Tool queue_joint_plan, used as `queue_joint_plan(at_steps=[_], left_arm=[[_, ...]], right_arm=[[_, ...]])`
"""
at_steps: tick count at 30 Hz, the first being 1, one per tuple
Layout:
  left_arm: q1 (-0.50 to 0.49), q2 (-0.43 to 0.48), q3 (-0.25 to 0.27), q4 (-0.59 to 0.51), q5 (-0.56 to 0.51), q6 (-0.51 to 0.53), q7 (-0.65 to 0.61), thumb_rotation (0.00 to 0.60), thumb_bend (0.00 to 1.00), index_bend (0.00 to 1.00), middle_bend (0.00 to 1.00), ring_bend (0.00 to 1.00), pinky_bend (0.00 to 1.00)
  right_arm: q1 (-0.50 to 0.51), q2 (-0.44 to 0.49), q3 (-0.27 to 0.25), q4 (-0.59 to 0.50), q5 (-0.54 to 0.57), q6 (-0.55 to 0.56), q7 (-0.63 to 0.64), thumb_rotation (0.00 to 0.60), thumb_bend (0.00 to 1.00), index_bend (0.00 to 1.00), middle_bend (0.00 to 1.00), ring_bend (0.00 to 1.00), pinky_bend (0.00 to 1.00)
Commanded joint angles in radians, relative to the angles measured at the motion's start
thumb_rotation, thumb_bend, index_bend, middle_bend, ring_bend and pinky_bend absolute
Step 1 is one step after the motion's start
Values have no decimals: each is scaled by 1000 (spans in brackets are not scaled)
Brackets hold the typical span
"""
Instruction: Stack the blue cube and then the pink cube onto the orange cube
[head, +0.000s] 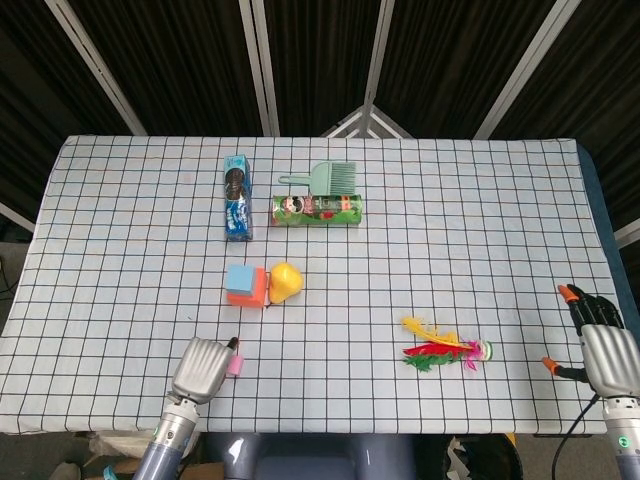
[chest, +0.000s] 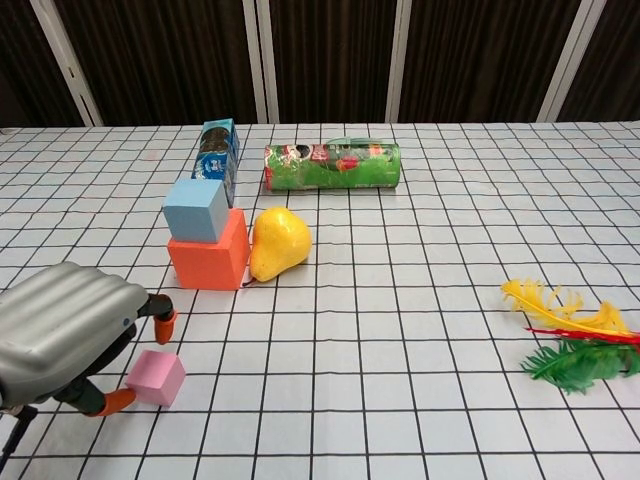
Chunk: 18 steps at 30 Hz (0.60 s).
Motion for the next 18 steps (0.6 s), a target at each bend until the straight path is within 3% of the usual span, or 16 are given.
queue_joint_plan(at_steps=[1, 18], left_arm=[[2, 0, -4, 0, -1, -5, 0, 600, 263, 408, 810, 757, 903], [12, -5, -21, 9, -12, -40, 15, 600, 311, 426, 815, 760, 906]], right_arm=[[1, 1, 0, 0, 1, -2, 0, 600, 172, 42, 85, 108, 81], [2, 6, -4, -1, -4, -7, 17, 600, 173, 42, 85, 108, 81]])
